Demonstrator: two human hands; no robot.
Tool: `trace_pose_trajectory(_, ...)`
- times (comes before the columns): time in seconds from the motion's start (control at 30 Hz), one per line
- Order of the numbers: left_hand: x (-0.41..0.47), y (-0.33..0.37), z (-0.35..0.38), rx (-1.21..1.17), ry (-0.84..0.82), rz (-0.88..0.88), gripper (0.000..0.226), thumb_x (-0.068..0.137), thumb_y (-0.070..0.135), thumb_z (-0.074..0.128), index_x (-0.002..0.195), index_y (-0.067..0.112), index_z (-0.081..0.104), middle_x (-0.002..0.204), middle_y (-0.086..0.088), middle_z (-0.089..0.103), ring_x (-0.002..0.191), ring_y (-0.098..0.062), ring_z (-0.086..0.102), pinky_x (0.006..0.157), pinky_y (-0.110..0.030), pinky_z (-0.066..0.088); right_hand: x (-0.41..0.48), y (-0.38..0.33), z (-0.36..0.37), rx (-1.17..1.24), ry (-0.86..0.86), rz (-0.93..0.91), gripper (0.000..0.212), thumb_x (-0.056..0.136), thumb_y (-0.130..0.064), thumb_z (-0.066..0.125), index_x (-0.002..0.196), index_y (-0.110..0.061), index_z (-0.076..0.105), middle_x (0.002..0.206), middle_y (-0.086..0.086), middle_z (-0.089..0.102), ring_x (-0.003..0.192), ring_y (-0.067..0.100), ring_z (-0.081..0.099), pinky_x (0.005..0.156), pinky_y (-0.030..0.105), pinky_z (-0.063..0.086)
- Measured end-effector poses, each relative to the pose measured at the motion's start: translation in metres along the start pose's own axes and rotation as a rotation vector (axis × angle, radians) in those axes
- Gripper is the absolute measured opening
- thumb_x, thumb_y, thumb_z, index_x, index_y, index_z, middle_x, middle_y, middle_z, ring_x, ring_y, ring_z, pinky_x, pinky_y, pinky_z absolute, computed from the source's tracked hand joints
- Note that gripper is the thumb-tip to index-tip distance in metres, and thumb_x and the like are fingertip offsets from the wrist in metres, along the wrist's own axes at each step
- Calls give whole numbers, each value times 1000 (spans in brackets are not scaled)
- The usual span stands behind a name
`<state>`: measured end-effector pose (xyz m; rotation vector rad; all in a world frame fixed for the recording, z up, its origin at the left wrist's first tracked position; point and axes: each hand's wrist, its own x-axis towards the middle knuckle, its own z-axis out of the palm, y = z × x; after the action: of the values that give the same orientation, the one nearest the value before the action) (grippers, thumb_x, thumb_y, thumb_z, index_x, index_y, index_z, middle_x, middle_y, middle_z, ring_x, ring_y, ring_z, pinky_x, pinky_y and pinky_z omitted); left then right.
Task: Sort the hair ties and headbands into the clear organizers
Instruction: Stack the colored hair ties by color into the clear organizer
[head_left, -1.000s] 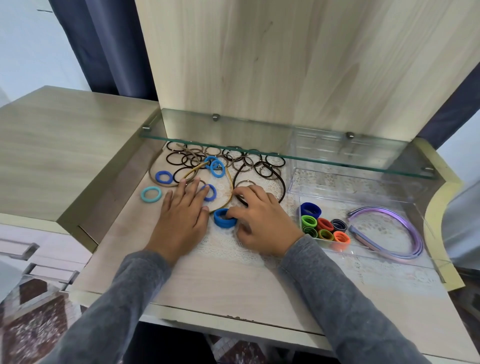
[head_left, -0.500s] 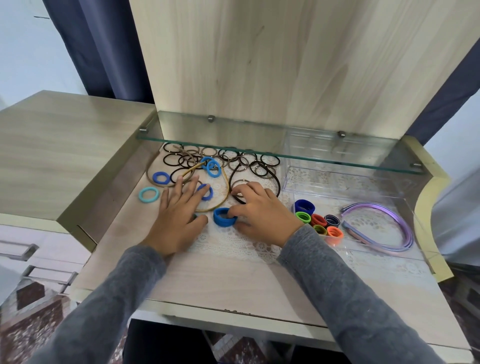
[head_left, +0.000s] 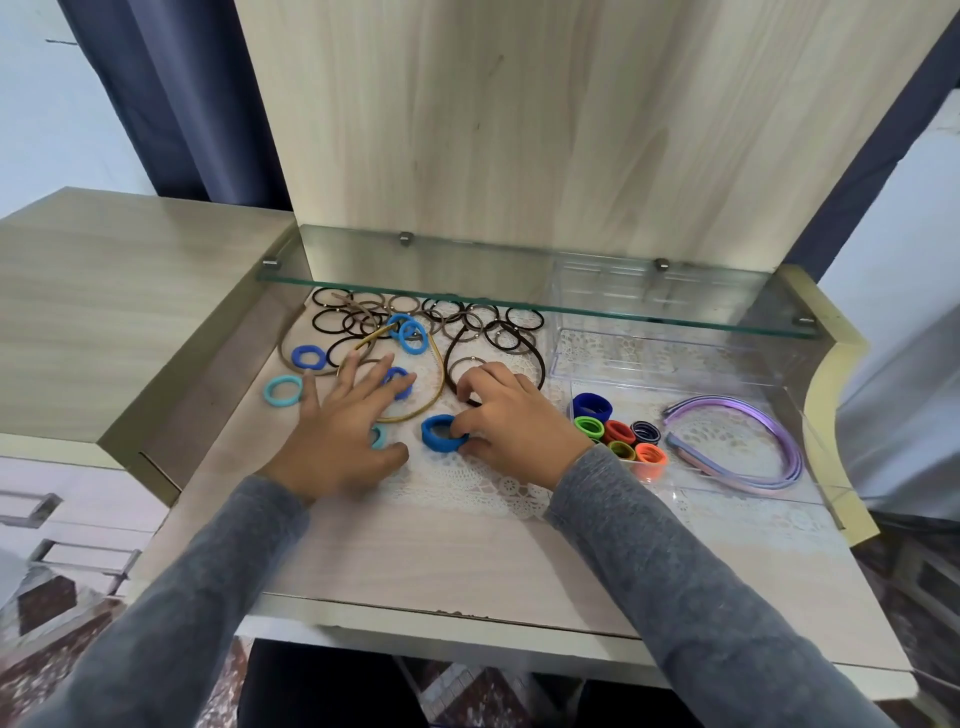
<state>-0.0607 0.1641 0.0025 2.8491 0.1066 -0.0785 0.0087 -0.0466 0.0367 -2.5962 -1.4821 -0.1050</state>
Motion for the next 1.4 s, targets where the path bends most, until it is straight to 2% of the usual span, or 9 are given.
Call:
trace_pose_trajectory(0.13, -4, 8, 2, -62, 1, 87, 81, 78, 49, 50, 152, 49, 18, 159, 28, -7, 146, -5, -23, 115, -53, -22, -2, 0, 1, -25, 40, -13, 21, 81, -27, 72, 102, -23, 74, 107, 6, 51, 112, 28, 43, 94, 43, 39)
trace_pose_trajectory(0.23, -7, 13, 3, -112, 41, 177, 78, 75, 41, 47, 148, 50, 21, 157, 31, 7, 149, -3, -14, 113, -49, -26, -4, 2, 2, -38, 86, -17, 19, 77, -25, 76, 96, -22, 76, 99, 6, 53, 104, 31, 47, 89, 44, 41)
trace_pose_trajectory(0.4, -5, 23, 6, -146, 3, 207, 80, 85, 25, 61, 153, 42, 23, 157, 15, 32, 145, 6, -6, 109, -36, -32, -6, 7, 2, -71, 151, -67, 20, 69, -20, 82, 88, -22, 77, 93, 6, 56, 97, 31, 53, 82, 45, 45)
trace_pose_trajectory(0.57, 0, 40, 2, -239, -27, 194, 75, 74, 36, 50, 146, 46, 32, 154, 16, 39, 152, -5, 4, 115, -42, -25, -10, 15, -8, -109, 223, -99, 18, 64, -18, 86, 80, -23, 77, 86, 4, 56, 89, 30, 56, 75, 42, 47)
trace_pose_trajectory(0.73, 11, 64, -3, -313, -33, 214, 72, 69, 37, 47, 139, 49, 35, 144, 21, 44, 150, -6, 15, 119, -48, -15, -23, 30, -27, -184, 223, -92, 13, 67, -20, 83, 78, -24, 76, 84, 3, 56, 90, 30, 55, 77, 41, 46)
trace_pose_trajectory(0.9, 21, 97, -11, -399, -43, 279, 66, 70, 34, 48, 133, 51, 38, 123, 44, 40, 125, 6, 40, 120, -46, -8, -38, 53, -47, -267, 199, -51, 16, 65, -22, 86, 78, -26, 76, 86, 2, 57, 94, 30, 56, 79, 44, 49)
trace_pose_trajectory(0.97, 26, 108, -13, -417, -45, 298, 67, 71, 34, 47, 137, 48, 40, 126, 41, 42, 123, 9, 40, 121, -47, -8, -45, 61, -55, -288, 190, -31, 17, 64, -22, 86, 78, -26, 76, 87, 4, 58, 93, 31, 57, 78, 44, 48)
trace_pose_trajectory(1.07, 38, 127, -14, -414, -56, 328, 70, 72, 36, 46, 141, 43, 40, 133, 30, 47, 132, 1, 42, 122, -49, -8, -57, 77, -66, -315, 172, 4, 17, 65, -23, 86, 78, -26, 76, 87, 4, 57, 91, 31, 56, 75, 44, 47)
trace_pose_trajectory(1.4, 65, 174, 4, -457, -85, 404, 62, 80, 35, 46, 141, 41, 41, 138, 28, 50, 132, -1, 45, 123, -45, -10, -90, 114, -77, -396, 161, 103, 18, 67, -22, 83, 84, -23, 76, 88, 5, 58, 93, 32, 55, 78, 47, 47)
